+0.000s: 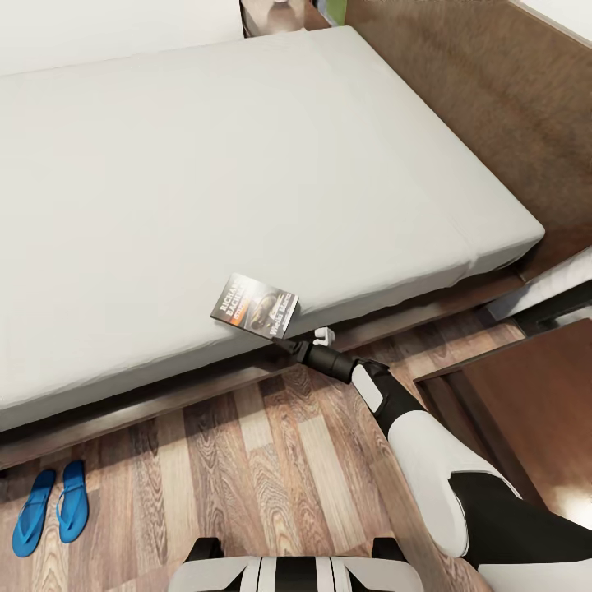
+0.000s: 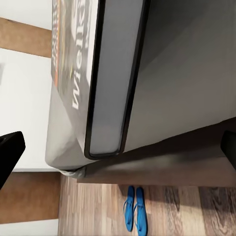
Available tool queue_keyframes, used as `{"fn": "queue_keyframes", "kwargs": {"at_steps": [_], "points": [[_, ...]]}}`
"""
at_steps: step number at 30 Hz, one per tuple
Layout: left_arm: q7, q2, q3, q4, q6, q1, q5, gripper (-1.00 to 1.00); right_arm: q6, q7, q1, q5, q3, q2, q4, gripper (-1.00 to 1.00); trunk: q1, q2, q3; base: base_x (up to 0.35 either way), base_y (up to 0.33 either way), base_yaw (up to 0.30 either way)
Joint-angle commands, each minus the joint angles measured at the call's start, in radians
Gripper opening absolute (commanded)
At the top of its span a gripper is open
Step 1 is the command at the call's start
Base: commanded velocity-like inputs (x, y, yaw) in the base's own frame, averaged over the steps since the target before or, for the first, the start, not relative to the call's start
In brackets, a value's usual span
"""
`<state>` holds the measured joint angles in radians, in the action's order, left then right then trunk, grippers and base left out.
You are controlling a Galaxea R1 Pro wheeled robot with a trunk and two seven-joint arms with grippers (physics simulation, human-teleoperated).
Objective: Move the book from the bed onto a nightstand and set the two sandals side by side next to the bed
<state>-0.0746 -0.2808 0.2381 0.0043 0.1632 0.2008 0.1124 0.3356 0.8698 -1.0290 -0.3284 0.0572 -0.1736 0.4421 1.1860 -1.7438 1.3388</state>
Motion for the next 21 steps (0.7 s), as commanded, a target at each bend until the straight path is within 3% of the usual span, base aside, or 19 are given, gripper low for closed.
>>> {"fn": "queue_keyframes", "kwargs": {"at_steps": [1,21], "points": [[-0.002,0.0,0.009,0.0,0.004,0.0,0.01,1.0,0.01,0.003,0.0,-0.003,0.006,-0.001,0.0,1.0,0.0,0.0,0.0,0.0,0.0,0.0],[0.007,0.0,0.009,0.0,0.004,0.0,0.011,1.0,0.009,0.003,0.0,-0.004,0.0,-0.001,-0.002,1.0,0.0,0.0,0.0,0.0,0.006,0.0]]}}
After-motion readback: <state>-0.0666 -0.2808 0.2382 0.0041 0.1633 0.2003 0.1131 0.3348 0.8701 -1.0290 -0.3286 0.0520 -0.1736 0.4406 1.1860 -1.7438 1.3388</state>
